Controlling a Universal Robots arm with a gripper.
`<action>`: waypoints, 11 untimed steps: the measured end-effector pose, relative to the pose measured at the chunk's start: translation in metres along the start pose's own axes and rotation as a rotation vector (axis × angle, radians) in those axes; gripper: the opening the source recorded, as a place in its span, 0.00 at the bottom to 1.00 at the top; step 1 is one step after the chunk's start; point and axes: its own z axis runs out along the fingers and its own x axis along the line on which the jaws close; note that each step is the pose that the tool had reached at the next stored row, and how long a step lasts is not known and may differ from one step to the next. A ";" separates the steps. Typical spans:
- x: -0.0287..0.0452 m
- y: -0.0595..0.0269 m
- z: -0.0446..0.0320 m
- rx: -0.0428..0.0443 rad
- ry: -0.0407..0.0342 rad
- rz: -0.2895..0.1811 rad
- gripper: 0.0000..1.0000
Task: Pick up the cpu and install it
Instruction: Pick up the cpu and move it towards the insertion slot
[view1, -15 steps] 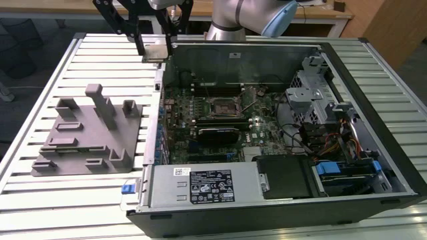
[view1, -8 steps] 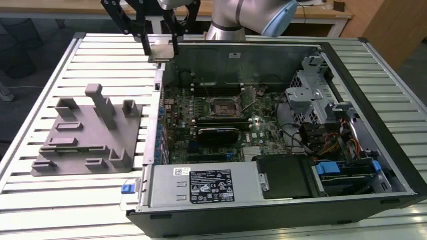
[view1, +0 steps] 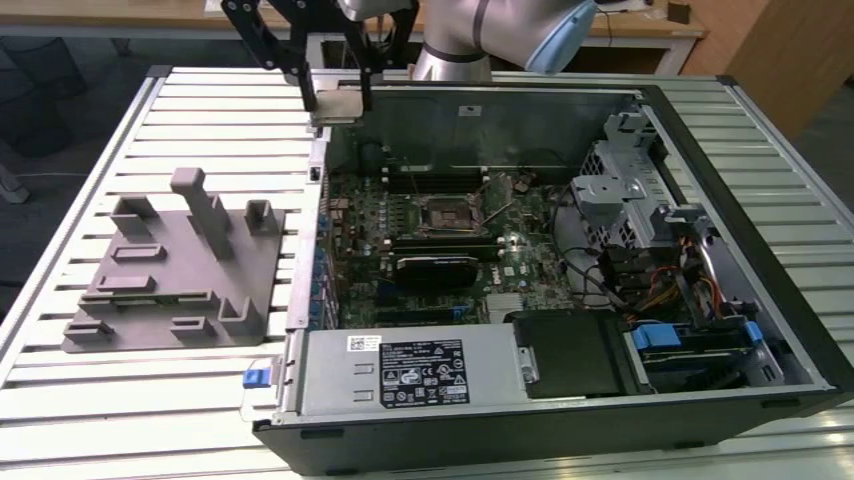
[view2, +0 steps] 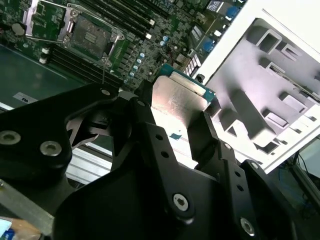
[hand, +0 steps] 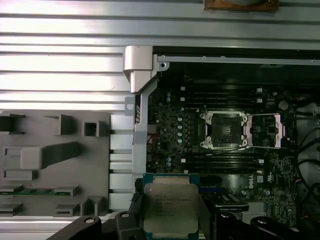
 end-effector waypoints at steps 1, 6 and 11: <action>-0.0019 0.0000 0.0001 0.0000 -0.0001 0.000 0.53; -0.0124 0.0002 0.0006 0.0000 0.0000 0.000 0.53; -0.0233 0.0015 0.0014 0.0000 0.0000 0.000 0.53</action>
